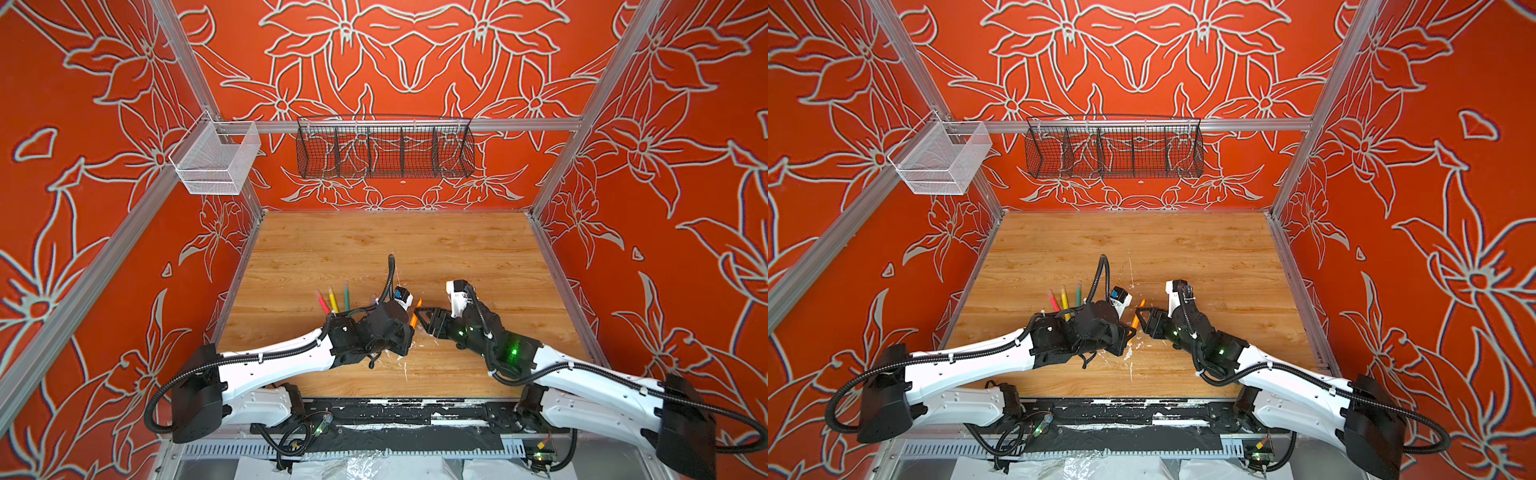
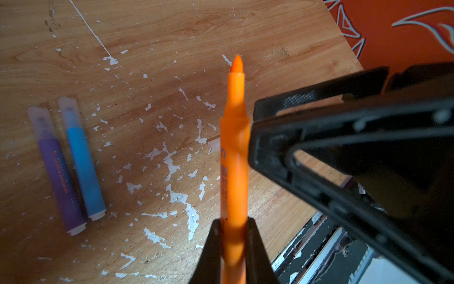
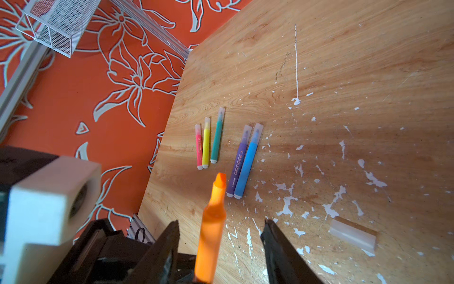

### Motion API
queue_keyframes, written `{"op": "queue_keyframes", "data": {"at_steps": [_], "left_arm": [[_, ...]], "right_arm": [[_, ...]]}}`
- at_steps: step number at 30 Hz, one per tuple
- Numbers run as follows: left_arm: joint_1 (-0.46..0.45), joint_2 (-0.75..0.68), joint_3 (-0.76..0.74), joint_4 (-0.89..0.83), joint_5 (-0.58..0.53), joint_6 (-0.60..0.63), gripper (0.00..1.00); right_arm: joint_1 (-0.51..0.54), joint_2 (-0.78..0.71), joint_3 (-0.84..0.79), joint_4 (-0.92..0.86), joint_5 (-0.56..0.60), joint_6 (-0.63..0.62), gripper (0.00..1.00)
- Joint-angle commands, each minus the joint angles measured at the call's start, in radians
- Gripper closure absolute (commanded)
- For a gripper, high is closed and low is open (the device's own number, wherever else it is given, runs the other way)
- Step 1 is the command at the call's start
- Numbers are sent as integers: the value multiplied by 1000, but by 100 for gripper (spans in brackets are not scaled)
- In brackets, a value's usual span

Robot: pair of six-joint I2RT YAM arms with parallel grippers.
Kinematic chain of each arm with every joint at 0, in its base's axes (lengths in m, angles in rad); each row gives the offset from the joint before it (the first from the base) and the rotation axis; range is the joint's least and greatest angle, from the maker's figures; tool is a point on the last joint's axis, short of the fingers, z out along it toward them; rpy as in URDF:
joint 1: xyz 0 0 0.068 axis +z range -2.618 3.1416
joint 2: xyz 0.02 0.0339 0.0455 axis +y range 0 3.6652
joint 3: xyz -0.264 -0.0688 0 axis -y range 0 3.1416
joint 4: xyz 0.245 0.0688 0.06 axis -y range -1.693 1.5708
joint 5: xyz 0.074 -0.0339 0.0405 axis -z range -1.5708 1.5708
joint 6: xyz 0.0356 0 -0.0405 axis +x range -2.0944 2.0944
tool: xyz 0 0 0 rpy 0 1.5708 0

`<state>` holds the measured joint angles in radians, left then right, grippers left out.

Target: Insert the pens into the pen caps

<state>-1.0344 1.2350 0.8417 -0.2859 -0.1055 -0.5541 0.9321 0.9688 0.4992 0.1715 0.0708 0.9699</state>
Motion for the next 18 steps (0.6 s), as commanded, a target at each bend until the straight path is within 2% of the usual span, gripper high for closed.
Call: {"op": "queue_keyframes", "data": {"at_steps": [1,11,18], "left_arm": [[-13,13,18,27,11,16,99],[-33,13,9,48,13,25,99],[-35,15,6,55,15,28,99]], "right_arm": [[11,20,39,33,31,30,44],[13,59,38,83,40,49,63],[16,72,37,89,43,58,83]]}}
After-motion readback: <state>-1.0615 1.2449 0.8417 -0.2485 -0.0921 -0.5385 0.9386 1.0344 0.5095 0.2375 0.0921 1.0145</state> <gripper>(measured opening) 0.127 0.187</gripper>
